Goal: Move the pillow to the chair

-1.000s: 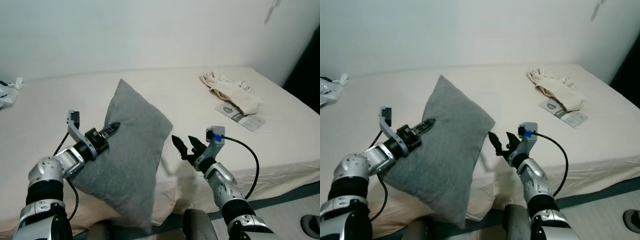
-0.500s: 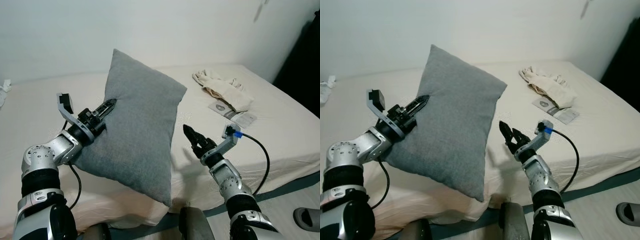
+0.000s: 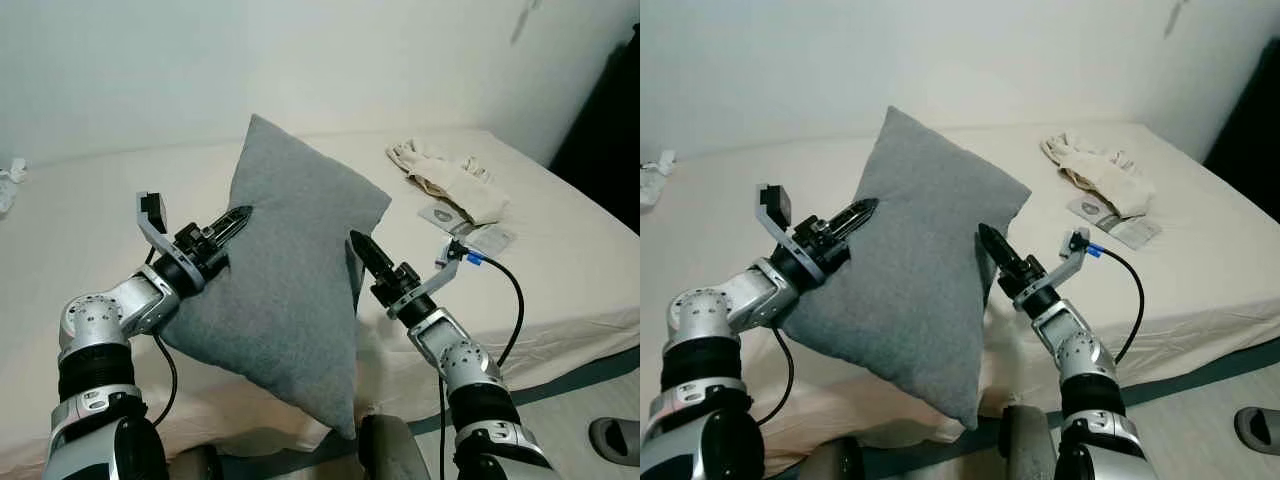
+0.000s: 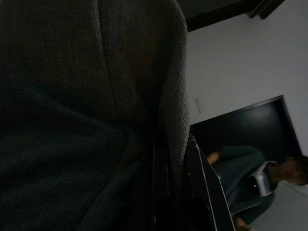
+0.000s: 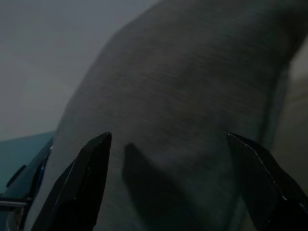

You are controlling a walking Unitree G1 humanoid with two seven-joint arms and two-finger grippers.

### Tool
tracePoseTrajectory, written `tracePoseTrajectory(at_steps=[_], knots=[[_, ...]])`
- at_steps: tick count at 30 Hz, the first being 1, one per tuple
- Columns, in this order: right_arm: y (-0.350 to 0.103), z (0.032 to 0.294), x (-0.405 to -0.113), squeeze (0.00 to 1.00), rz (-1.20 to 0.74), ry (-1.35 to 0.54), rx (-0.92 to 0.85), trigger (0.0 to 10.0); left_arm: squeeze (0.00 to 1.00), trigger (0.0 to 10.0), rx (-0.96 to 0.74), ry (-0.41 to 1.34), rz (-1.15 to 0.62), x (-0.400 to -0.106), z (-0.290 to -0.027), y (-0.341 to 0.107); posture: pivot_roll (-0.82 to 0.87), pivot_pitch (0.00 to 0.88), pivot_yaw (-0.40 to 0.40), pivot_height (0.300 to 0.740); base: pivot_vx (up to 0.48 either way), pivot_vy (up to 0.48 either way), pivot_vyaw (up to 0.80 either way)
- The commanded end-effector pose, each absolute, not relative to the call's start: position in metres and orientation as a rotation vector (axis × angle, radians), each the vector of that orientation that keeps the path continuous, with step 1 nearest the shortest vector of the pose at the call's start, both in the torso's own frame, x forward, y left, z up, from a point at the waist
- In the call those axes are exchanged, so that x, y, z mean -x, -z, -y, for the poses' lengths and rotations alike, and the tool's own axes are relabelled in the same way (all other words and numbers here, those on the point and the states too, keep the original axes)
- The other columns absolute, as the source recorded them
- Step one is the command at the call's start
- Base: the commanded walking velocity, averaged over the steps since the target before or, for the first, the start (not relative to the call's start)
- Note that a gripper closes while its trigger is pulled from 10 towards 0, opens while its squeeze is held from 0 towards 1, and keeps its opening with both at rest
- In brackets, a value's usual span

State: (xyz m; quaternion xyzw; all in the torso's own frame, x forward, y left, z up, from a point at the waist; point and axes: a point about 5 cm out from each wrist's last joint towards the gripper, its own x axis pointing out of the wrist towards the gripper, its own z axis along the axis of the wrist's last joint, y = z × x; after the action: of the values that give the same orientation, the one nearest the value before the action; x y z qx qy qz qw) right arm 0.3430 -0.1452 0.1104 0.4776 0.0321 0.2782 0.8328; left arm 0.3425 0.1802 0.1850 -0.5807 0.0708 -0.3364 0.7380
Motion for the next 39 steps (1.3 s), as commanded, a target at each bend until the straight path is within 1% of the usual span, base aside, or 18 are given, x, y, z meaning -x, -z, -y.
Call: tracePoseTrajectory(at_steps=[1, 3, 5, 10, 14, 17, 20, 24, 25, 26, 30, 35, 36, 37, 38, 39], knots=[[-0.102, 0.152, -0.337, 0.00, -0.097, -0.553, -1.051, 10.0, 0.00, 0.0, 1.317, 0.802, -0.047, -0.343, -0.184, -0.207, -0.03, 0.040, -0.051, 0.551, 0.000, 0.000, 0.00], [-0.101, 0.154, -0.336, 0.00, -0.100, -0.546, -1.055, 10.0, 0.00, 0.0, 1.320, 0.803, -0.043, -0.343, -0.185, -0.209, -0.03, 0.040, -0.051, 0.551, 0.000, 0.000, 0.00], [-0.095, 0.164, -0.334, 0.00, -0.095, -0.486, -1.099, 10.0, 0.00, 0.0, 1.320, 0.826, -0.044, -0.342, -0.185, -0.213, -0.03, 0.039, -0.046, 0.551, 0.000, 0.000, 0.00], [-0.092, 0.176, -0.336, 0.00, -0.076, -0.431, -1.151, 10.0, 0.00, 0.0, 1.306, 0.860, -0.085, -0.339, -0.180, -0.213, -0.02, 0.036, -0.041, 0.551, 0.000, 0.000, 0.00], [-0.096, 0.178, -0.339, 0.00, -0.058, -0.444, -1.183, 10.0, 0.00, 0.0, 1.309, 0.880, -0.105, -0.337, -0.175, -0.213, -0.02, 0.034, -0.041, 0.551, 0.000, 0.000, 0.00], [-0.104, 0.171, -0.342, 0.00, -0.059, -0.526, -1.232, 10.0, 0.00, 0.0, 1.329, 0.913, -0.165, -0.332, -0.160, -0.205, -0.02, 0.029, -0.041, 0.551, 0.000, 0.000, 0.00], [-0.105, 0.168, -0.342, 0.00, -0.064, -0.542, -1.242, 10.0, 0.00, 0.0, 1.332, 0.919, -0.182, -0.330, -0.156, -0.202, -0.02, 0.029, -0.041, 0.551, 0.000, 0.000, 0.00], [-0.107, 0.156, -0.343, 0.00, -0.098, -0.612, -1.248, 10.0, 0.00, 0.0, 1.346, 0.939, -0.236, -0.324, -0.139, -0.193, -0.01, 0.021, -0.049, 0.551, 0.000, 0.000, 0.00], [-0.107, 0.156, -0.343, 0.00, -0.098, -0.612, -1.248, 10.0, 0.00, 0.0, 1.346, 0.939, -0.236, -0.324, -0.139, -0.193, -0.01, 0.021, -0.049, 0.551, 0.000, 0.000, 0.00], [-0.110, 0.149, -0.343, 0.00, -0.108, -0.663, -1.237, 10.0, 0.00, 0.0, 1.351, 0.938, -0.247, -0.322, -0.136, -0.190, -0.01, 0.018, -0.054, 0.551, 0.000, 0.000, 0.00], [-0.113, 0.144, -0.343, 0.00, -0.110, -0.698, -1.220, 10.0, 0.00, 0.0, 1.353, 0.933, -0.249, -0.322, -0.135, -0.189, -0.01, 0.019, -0.054, 0.551, 0.000, 0.000, 0.00], [-0.118, 0.138, -0.342, 0.00, -0.102, -0.750, -1.164, 10.0, 0.00, 0.0, 1.314, 0.887, -0.253, -0.322, -0.136, -0.187, -0.01, 0.018, -0.053, 0.551, 0.000, 0.000, 0.00], [-0.120, 0.137, -0.342, 0.00, -0.092, -0.749, -1.121, 1.1, 0.00, 0.0, 1.240, 0.857, -0.272, -0.322, -0.135, -0.183, -0.01, 0.019, -0.051, 0.551, 0.000, 0.000, 0.00], [-0.120, 0.137, -0.342, 0.00, -0.092, -0.749, -1.121, 1.1, 0.00, 0.0, 1.240, 0.857, -0.272, -0.322, -0.135, -0.183, -0.01, 0.019, -0.051, 0.551, 0.000, 0.000, 0.00], [-0.120, 0.136, -0.342, 0.00, -0.079, -0.738, -1.092, 0.0, 0.00, 0.0, 1.212, 0.854, -0.283, -0.321, -0.133, -0.182, -0.02, 0.019, -0.048, 0.551, 0.000, 0.000, 0.00], [-0.120, 0.137, -0.343, 0.00, -0.069, -0.720, -1.061, 0.0, 0.00, 0.0, 1.182, 0.849, -0.290, -0.319, -0.132, -0.180, -0.02, 0.020, -0.047, 0.551, 0.000, 0.000, 0.00]])
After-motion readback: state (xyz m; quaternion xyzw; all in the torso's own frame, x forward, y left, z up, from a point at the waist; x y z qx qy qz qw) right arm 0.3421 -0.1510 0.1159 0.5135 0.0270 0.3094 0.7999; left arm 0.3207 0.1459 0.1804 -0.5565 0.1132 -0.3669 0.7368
